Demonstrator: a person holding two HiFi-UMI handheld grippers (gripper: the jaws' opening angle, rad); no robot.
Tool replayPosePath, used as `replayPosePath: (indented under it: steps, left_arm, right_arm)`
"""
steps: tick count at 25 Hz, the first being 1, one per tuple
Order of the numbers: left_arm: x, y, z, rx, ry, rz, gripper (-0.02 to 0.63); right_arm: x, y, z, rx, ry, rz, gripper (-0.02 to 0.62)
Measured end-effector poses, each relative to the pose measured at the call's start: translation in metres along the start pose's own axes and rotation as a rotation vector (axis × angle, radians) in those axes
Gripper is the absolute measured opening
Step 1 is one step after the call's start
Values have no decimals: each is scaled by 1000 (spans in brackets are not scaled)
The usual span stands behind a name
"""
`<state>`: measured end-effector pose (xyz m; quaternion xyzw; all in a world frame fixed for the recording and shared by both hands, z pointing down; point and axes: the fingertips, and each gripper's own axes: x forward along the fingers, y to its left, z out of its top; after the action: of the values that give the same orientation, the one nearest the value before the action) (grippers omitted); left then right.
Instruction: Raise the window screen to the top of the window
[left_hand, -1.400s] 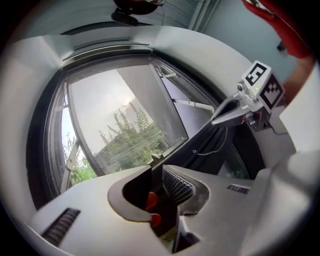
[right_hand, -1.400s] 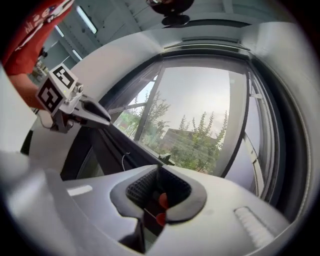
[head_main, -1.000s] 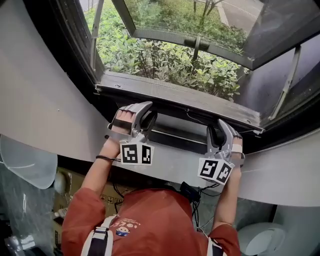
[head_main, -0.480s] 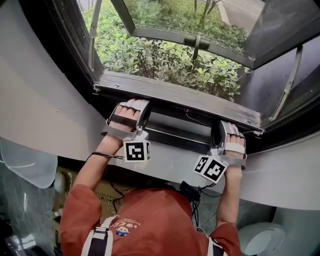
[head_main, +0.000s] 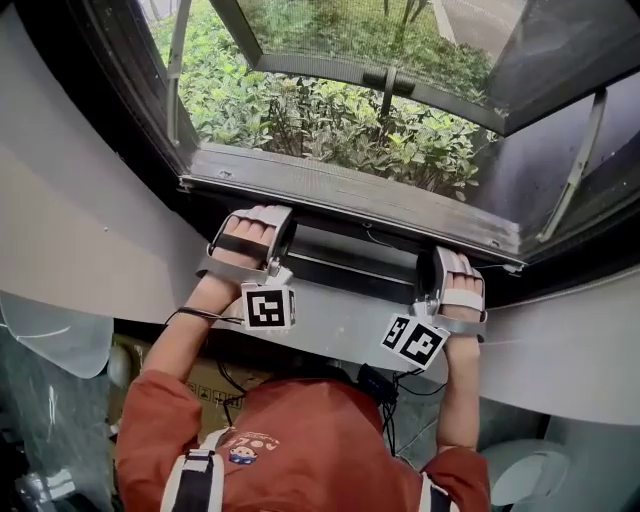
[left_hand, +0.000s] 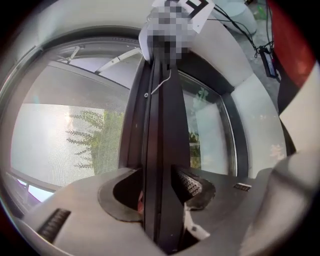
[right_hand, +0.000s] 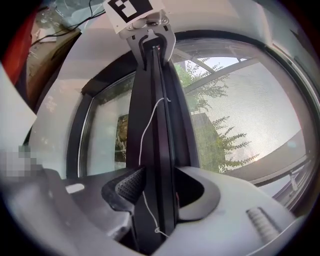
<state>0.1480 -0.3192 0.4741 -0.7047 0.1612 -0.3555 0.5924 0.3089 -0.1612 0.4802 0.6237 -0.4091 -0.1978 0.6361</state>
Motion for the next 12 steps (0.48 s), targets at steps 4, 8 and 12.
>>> replayPosePath:
  steps: [4, 8, 12]
  left_arm:
    - [-2, -1, 3, -65, -41, -15, 178]
    - [-2, 4, 3, -74, -44, -8, 179]
    - [-4, 6, 3, -79, -45, -38, 179]
  right_arm:
    - [-4, 1, -1, 27, -25, 10, 184]
    - [-2, -4, 0, 25, -14, 3, 184]
    - [-3, -6, 0, 31, -16, 18, 181]
